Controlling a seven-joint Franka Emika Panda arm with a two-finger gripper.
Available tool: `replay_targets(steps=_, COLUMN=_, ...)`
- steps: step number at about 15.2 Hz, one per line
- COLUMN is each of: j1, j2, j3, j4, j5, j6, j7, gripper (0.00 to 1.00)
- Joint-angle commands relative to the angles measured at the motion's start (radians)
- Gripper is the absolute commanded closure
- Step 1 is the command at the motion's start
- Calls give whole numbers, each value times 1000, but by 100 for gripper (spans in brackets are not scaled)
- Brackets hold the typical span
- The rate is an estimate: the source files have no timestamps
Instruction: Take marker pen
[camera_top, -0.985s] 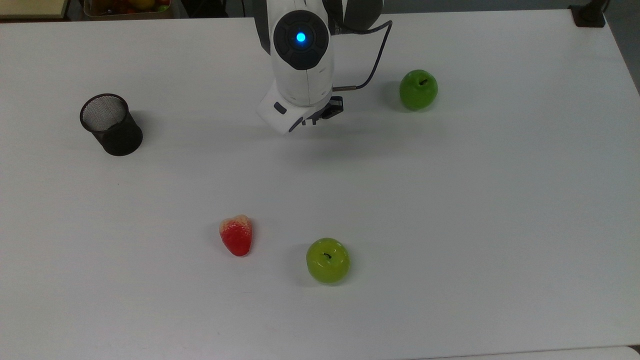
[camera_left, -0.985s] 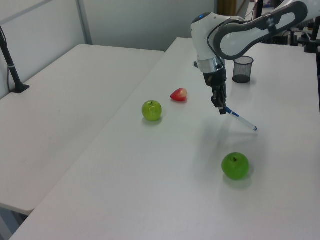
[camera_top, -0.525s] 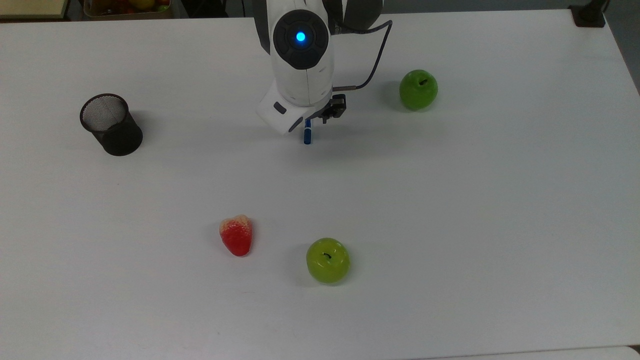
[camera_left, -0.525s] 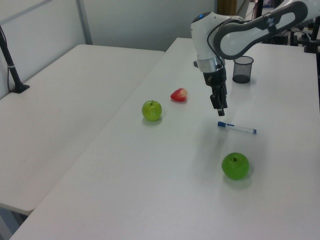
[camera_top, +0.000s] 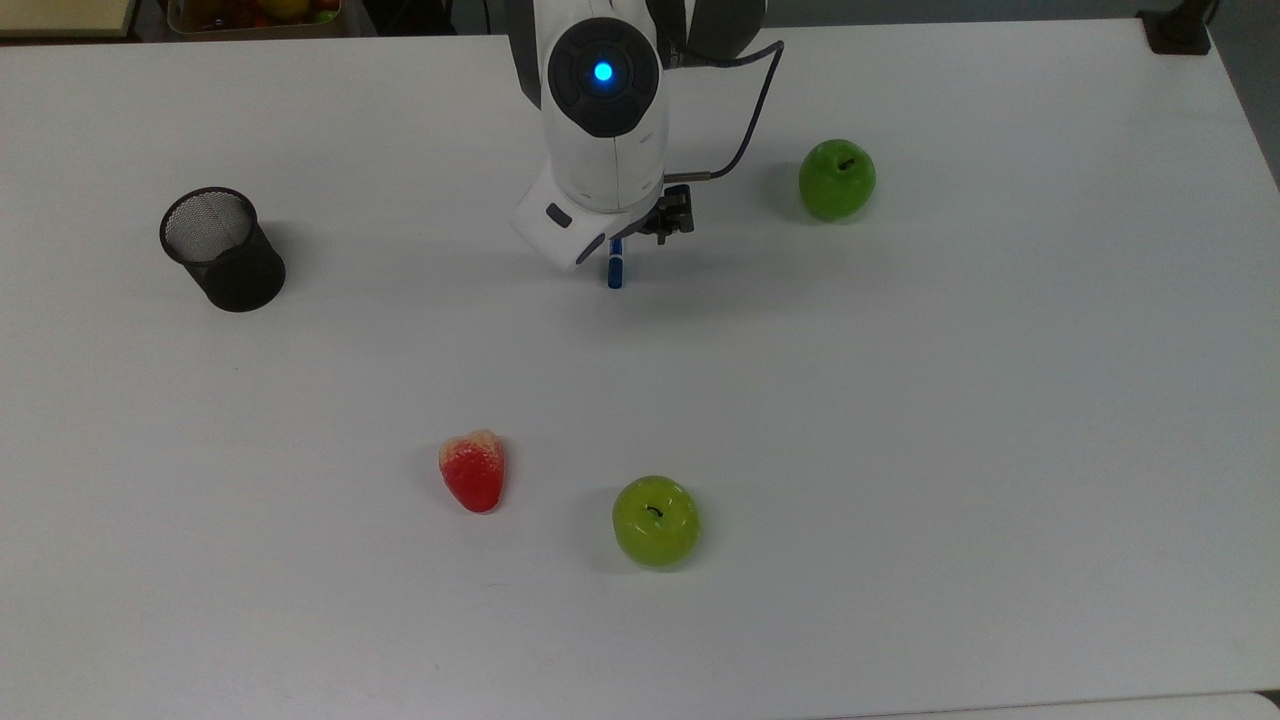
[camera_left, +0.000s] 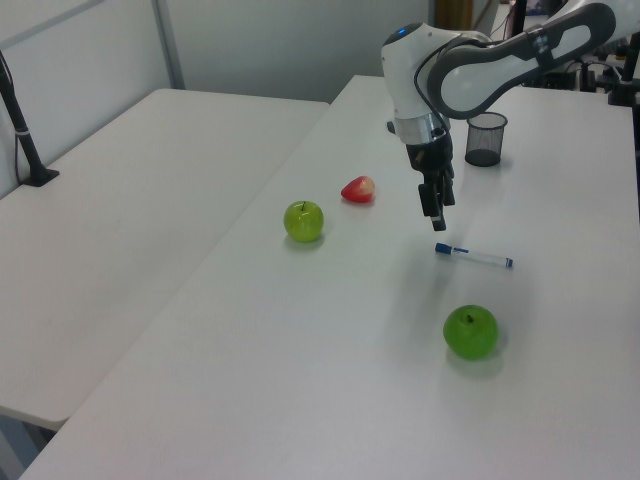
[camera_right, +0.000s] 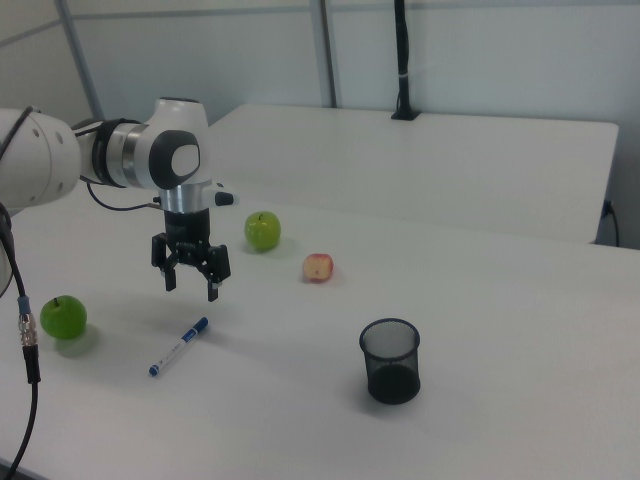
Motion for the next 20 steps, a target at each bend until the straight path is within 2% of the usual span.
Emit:
replay_targets(steps=1, j1=13, j2=-44, j3=-12, j4=7, j5=-12, j6=1, j7=8, gripper=0)
replay_targets(steps=5, j1=-7, j2=-157, j3=-23, j4=34, j5=-23, j6=-5, j7=10, gripper=0)
replay_targets(steps=9, j1=-62, j2=-295, j3=-23, j4=23, j5=-18, j6=-23, j7=10, gripper=0)
replay_targets(steps=12, j1=-76, j2=-383, j3=-40, j4=17, j5=-11, j6=-112, j7=-4, gripper=0)
replay_targets(steps=14, j1=-34, j2=-438, j3=-119, j4=3, j5=2, j6=-153, j7=-30, gripper=0)
replay_targets(steps=18, j1=155, j2=-512, j3=-332, j4=-25, j5=48, j6=-196, j7=-93, gripper=0)
replay_targets(steps=20, j1=193, j2=-520, j3=-366, j4=-40, j5=49, j6=-196, j7=-81, gripper=0)
